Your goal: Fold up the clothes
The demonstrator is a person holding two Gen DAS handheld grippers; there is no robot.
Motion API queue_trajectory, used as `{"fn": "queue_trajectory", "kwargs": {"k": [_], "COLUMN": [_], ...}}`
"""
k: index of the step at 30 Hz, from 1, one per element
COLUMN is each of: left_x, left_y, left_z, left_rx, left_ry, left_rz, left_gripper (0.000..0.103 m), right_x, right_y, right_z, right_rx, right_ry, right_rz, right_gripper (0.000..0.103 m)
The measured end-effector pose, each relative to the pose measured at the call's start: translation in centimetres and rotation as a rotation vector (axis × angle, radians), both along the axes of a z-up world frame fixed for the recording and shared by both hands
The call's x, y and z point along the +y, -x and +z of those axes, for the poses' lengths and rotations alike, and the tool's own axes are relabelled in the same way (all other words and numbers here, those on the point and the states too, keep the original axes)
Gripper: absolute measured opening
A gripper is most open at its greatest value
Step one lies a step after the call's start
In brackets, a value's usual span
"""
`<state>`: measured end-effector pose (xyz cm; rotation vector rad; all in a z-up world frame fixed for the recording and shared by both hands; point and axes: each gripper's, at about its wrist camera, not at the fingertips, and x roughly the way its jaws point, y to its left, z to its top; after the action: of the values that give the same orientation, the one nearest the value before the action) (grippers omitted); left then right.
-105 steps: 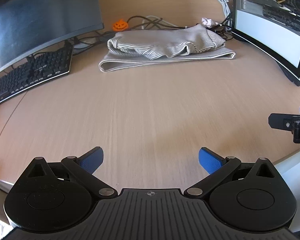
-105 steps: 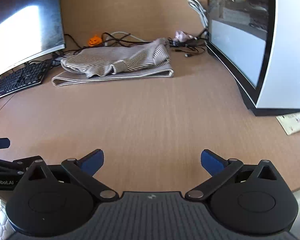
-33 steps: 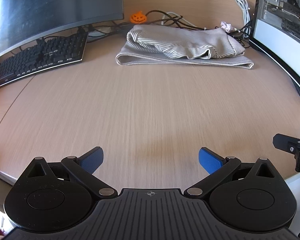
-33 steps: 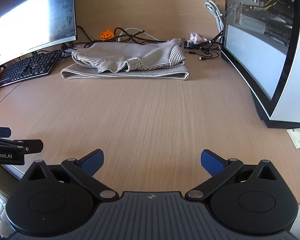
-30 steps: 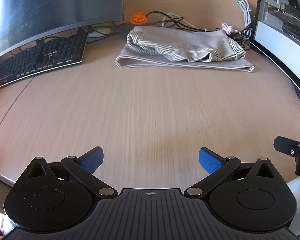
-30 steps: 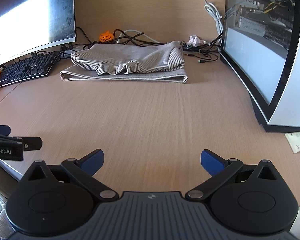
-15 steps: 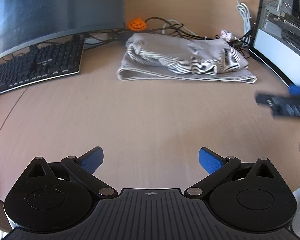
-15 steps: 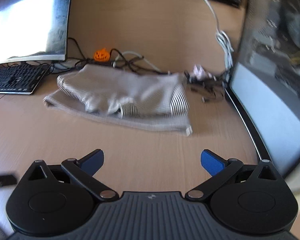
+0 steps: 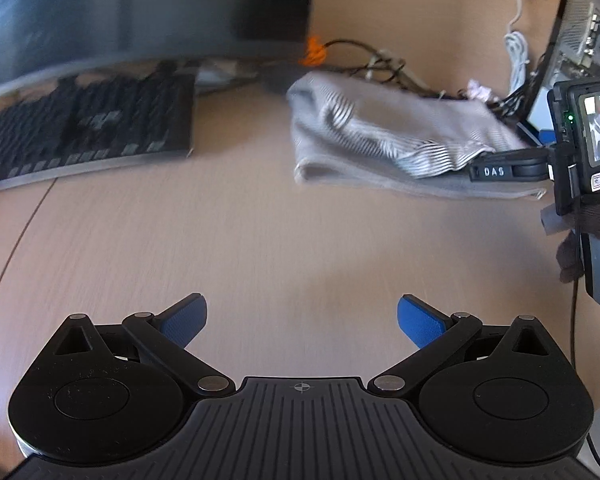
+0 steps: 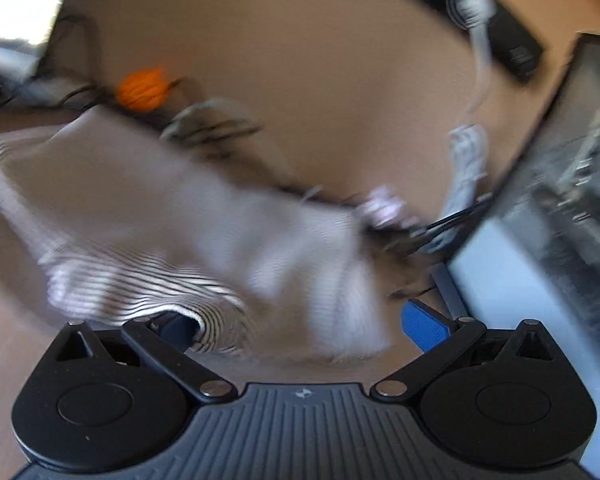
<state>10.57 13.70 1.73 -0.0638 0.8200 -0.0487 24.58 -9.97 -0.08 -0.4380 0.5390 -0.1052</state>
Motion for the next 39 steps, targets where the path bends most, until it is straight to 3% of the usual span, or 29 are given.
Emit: {"fn": "queue_trajectory", "kwargs": {"k": [2, 6, 9, 13, 16, 18, 20, 22, 27, 30, 32, 37, 39], "left_x": [-1.2, -5.4, -8.5, -11.1, -11.6, -11.6, -11.6, -11.2, -9.3, -8.1, -7.2, -6.5, -6.3], "left_y": [-1.8, -5.8, -9.8, -14.9, -17.1, -17.5, -17.6, -17.5, -15.8, -14.7, -13.1, -10.4, -9.4], "left_z": [0.9, 2.3, 2.0, 0.0, -1.4, -2.1, -2.9, -3.2, -3.3, -3.3, -3.1, -2.7, -2.6], "left_rx": [-0.035, -0.147, -0.161, -0.124, -0.054, 0.014, 0.085, 0.106, 0.153, 0.182, 0.202, 0.201, 0.199], "left_ry": [-0.019, -0.149, -0.256, -0.363, -0.378, -0.311, -0.227, -0.180, -0.112, -0.073, -0.042, -0.013, -0.002], "left_rz": [-0.026, -0.082, -0.074, -0.038, -0.009, -0.054, -0.134, -0.131, -0.143, -0.153, -0.157, -0.188, -0.201], "left_gripper": [0.103, 0.103, 0.103, 0.103, 0.103, 0.103, 0.103, 0.103, 0.103, 0.103, 0.103, 0.103, 0.103], "right_x": [-0.8, -2.4, -4.7, -8.5, -9.1, -10.1, -9.8, -9.1, -8.4, -7.3, -5.9, -4.6, -4.3], "right_y": [-1.1, -3.3, -4.9, -7.9, -9.1, -9.1, -8.9, -8.2, -6.4, -3.7, -0.4, 6.3, 7.1], "right_z": [0.3, 0.5, 1.6, 1.0, -1.7, -2.5, -2.6, -2.6, -3.0, -2.9, -3.3, -2.8, -2.5], "right_rx": [0.010, 0.016, 0.038, 0.242, 0.360, 0.360, 0.369, 0.389, 0.392, 0.437, 0.462, 0.591, 0.597], "right_ry": [-0.015, -0.041, -0.165, -0.432, -0.452, -0.542, -0.525, -0.494, -0.485, -0.447, -0.352, -0.297, -0.280], "right_rz": [-0.001, 0.072, 0.080, 0.164, 0.225, 0.233, 0.256, 0.283, 0.293, 0.319, 0.385, 0.481, 0.466], "right_gripper": [0.103, 0.103, 0.103, 0.103, 0.103, 0.103, 0.103, 0.103, 0.103, 0.103, 0.103, 0.103, 0.103]}}
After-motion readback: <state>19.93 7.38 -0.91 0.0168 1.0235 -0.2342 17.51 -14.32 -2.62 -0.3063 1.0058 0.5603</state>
